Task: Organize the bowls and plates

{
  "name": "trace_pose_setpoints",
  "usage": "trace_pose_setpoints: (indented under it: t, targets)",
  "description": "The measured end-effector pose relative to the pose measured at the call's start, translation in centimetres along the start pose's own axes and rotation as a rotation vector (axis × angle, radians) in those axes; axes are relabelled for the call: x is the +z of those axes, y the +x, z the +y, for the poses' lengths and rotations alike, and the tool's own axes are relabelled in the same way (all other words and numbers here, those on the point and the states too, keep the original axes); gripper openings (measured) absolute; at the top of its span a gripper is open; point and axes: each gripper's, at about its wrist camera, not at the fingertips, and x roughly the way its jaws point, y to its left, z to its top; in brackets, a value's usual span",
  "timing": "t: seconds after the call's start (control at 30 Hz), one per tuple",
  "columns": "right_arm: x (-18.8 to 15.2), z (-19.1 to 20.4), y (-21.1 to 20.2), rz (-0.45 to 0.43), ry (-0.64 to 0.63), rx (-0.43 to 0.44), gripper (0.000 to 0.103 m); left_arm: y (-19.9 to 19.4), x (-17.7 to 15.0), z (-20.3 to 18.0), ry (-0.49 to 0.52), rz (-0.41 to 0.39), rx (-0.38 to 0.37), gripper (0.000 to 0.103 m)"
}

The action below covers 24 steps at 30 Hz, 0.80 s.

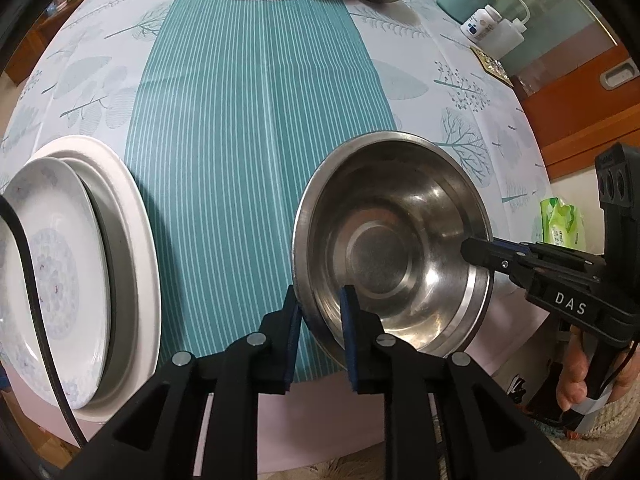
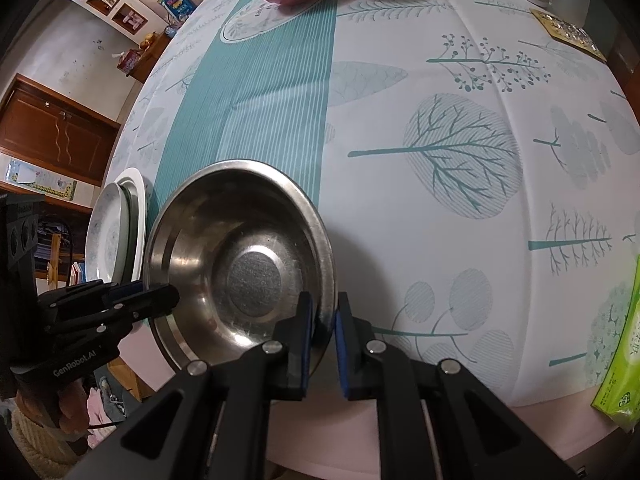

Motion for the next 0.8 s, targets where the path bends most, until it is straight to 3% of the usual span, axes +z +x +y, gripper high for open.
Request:
trace_pose_setpoints:
  t: [0.1, 0.33, 0.47, 0.57, 0.8]
  targets:
    - [-0.1, 0.4, -0.2, -0.02, -0.013, -0.011, 0.012, -0.5, -0.2, 0.3, -0.011, -0.023, -0.003, 0.033]
    - [-0.2, 0.5, -0.2, -0.012, -0.012, -0.012, 0.013, -1.9, -0.2, -0.3, 0.012, -0.069, 0.03, 0.039]
    - [-0.2, 0.4, -0.5, -0.017, -0.008, -0.006, 0.017, -3.0, -0.3, -0.6, 0.017, -0.1, 0.041, 0.053]
    - [-0.2, 0.7, -1.1, -0.034, -0.023, -0.011, 0.022, -3.9, -0.5, -1.1, 0.031, -0.122, 0.048, 0.055]
    - [0.2, 1.1, -2.4, -0.078, -0.049, -0.036, 0.023, -6.4, -0.5, -2.1, 0.053, -0.18, 0.065, 0.057]
